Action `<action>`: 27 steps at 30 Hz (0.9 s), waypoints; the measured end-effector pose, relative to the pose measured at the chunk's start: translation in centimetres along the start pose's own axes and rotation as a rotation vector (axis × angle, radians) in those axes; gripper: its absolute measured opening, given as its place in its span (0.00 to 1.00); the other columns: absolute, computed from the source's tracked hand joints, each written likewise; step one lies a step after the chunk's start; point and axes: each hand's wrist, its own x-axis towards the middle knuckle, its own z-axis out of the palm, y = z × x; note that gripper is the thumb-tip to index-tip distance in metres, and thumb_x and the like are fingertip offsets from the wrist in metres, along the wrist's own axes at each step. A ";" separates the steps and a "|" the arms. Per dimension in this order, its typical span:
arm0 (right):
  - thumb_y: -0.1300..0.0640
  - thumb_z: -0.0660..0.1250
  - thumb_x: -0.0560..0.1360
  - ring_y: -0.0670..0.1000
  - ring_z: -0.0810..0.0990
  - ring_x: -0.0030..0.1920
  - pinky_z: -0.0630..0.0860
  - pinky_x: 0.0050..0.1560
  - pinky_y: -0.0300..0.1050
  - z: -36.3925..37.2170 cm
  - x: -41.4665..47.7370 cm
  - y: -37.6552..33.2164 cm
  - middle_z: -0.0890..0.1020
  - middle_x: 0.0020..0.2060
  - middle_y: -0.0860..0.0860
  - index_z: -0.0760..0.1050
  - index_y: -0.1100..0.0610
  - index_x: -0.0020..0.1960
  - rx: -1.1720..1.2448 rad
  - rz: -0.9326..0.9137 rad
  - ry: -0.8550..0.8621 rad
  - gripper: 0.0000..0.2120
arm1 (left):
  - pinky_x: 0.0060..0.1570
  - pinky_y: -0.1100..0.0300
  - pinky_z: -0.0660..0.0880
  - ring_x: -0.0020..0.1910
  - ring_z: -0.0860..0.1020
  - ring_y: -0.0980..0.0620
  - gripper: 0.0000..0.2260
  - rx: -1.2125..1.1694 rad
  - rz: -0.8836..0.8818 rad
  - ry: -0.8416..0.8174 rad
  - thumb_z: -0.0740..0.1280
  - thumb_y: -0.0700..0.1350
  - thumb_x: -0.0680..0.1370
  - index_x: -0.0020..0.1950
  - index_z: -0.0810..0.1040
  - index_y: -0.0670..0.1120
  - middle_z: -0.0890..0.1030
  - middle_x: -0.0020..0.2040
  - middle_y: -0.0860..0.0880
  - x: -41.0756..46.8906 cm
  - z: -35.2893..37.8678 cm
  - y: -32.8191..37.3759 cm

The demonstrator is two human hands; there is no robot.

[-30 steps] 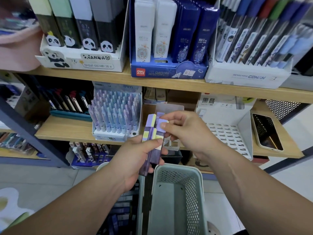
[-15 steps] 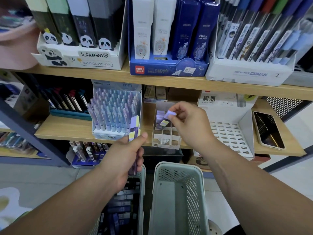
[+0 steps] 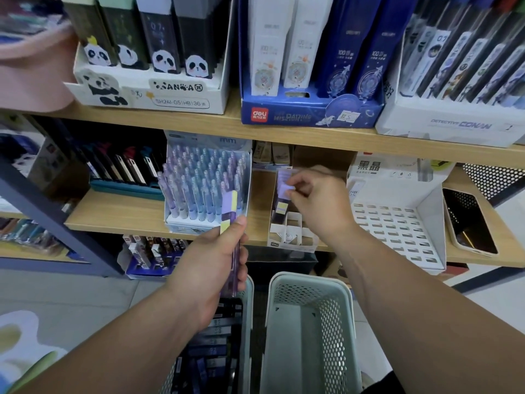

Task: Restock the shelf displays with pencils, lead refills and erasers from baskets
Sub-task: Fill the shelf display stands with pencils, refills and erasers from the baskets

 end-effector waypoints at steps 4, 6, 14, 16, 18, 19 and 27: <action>0.62 0.76 0.72 0.45 0.77 0.40 0.77 0.45 0.39 0.5 0.0 0.4 0.77 0.42 0.44 0.82 0.51 0.48 0.001 0.033 0.030 0.08 | 0.31 0.57 0.67 0.26 0.71 0.51 0.15 -0.001 0.005 0.002 0.68 0.58 0.78 0.47 0.76 0.46 0.75 0.31 0.49 0.1 0.2 0.0; 0.59 0.76 0.73 0.47 0.76 0.38 0.76 0.40 0.43 0.6 0.0 0.5 0.77 0.37 0.43 0.80 0.49 0.46 -0.002 0.081 0.036 0.08 | 0.30 0.58 0.68 0.26 0.70 0.51 0.16 -0.002 0.003 0.001 0.67 0.59 0.78 0.47 0.76 0.46 0.74 0.31 0.49 0.1 0.3 0.0; 0.56 0.74 0.74 0.43 0.80 0.40 0.79 0.46 0.42 0.1 -0.3 0.0 0.81 0.38 0.40 0.84 0.49 0.49 0.030 0.117 0.018 0.04 | 0.27 0.60 0.70 0.25 0.70 0.50 0.18 -0.022 0.001 0.009 0.64 0.61 0.79 0.45 0.75 0.45 0.75 0.31 0.48 0.3 0.6 0.1; 0.55 0.74 0.74 0.41 0.80 0.40 0.78 0.46 0.40 -0.2 -0.4 -0.1 0.81 0.37 0.39 0.84 0.50 0.49 0.035 0.118 0.001 0.04 | 0.27 0.60 0.71 0.25 0.72 0.51 0.15 -0.004 0.008 0.006 0.66 0.56 0.80 0.49 0.76 0.44 0.76 0.32 0.48 0.5 0.7 -0.1; 0.55 0.74 0.75 0.40 0.79 0.40 0.77 0.45 0.37 -0.6 -0.5 -0.1 0.80 0.37 0.38 0.84 0.50 0.50 0.050 0.128 -0.026 0.05 | 0.28 0.58 0.72 0.26 0.74 0.50 0.13 0.003 0.011 0.015 0.66 0.53 0.81 0.53 0.78 0.43 0.78 0.33 0.47 0.7 0.9 -0.4; 0.55 0.74 0.75 0.40 0.79 0.39 0.76 0.44 0.36 -0.8 -0.6 -0.1 0.79 0.37 0.38 0.84 0.50 0.51 0.057 0.132 -0.039 0.05 | 0.28 0.58 0.73 0.27 0.74 0.50 0.12 -0.005 0.012 0.016 0.66 0.51 0.81 0.54 0.78 0.42 0.78 0.34 0.47 0.9 1.1 -0.4; 0.54 0.69 0.79 0.46 0.84 0.41 0.81 0.48 0.47 -1.9 -1.8 0.3 0.84 0.40 0.44 0.82 0.48 0.53 0.171 0.191 -0.147 0.05 | 0.29 0.58 0.73 0.27 0.75 0.49 0.07 0.037 0.017 -0.025 0.61 0.45 0.84 0.52 0.77 0.44 0.80 0.34 0.45 2.0 2.8 -0.8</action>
